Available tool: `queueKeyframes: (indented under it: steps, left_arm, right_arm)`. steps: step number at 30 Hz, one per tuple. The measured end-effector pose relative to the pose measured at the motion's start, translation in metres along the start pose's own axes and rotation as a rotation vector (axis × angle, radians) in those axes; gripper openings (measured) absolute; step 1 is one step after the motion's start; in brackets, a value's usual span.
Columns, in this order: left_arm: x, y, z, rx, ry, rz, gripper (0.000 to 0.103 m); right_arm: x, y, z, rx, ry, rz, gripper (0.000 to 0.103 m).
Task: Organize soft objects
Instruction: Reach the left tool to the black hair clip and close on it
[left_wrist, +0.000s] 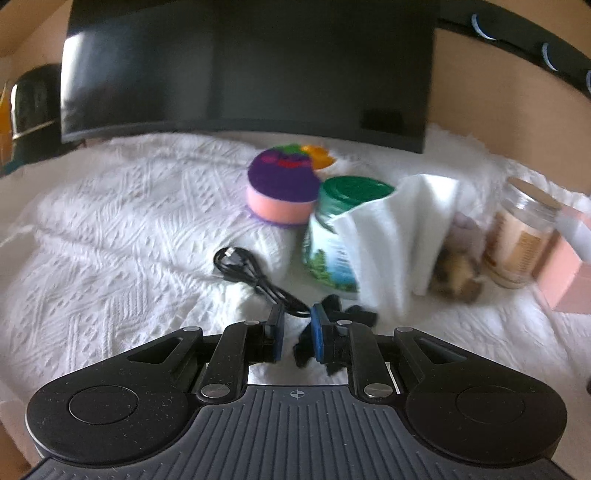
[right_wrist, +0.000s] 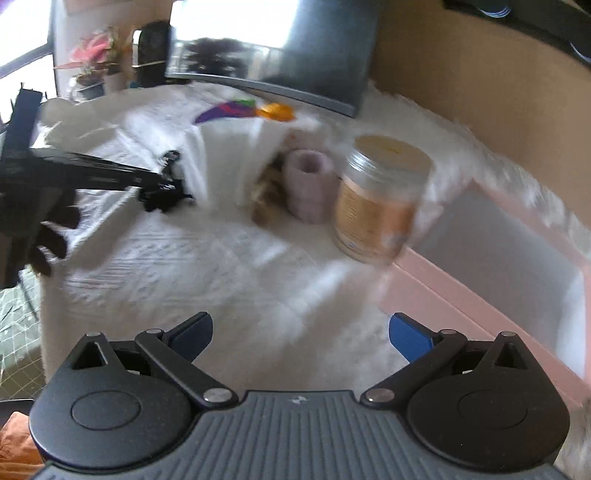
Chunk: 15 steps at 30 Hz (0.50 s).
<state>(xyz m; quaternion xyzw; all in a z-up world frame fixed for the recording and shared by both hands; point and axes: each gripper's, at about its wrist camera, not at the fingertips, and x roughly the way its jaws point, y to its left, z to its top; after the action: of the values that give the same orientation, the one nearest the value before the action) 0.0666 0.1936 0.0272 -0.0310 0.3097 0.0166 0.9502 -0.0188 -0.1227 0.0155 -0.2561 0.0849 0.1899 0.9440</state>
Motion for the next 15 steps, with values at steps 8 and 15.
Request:
queueKeyframes:
  steps: [8, 15]
  left_arm:
    - [0.005, -0.009, -0.001, 0.077, 0.005, -0.101, 0.022]
    - [-0.007, -0.025, -0.001, 0.256, -0.016, -0.115, 0.027]
  right_arm:
    - [0.011, 0.005, 0.001, 0.013, 0.023, 0.017, 0.102]
    - [0.013, 0.007, -0.006, 0.006, 0.027, 0.025, 0.102]
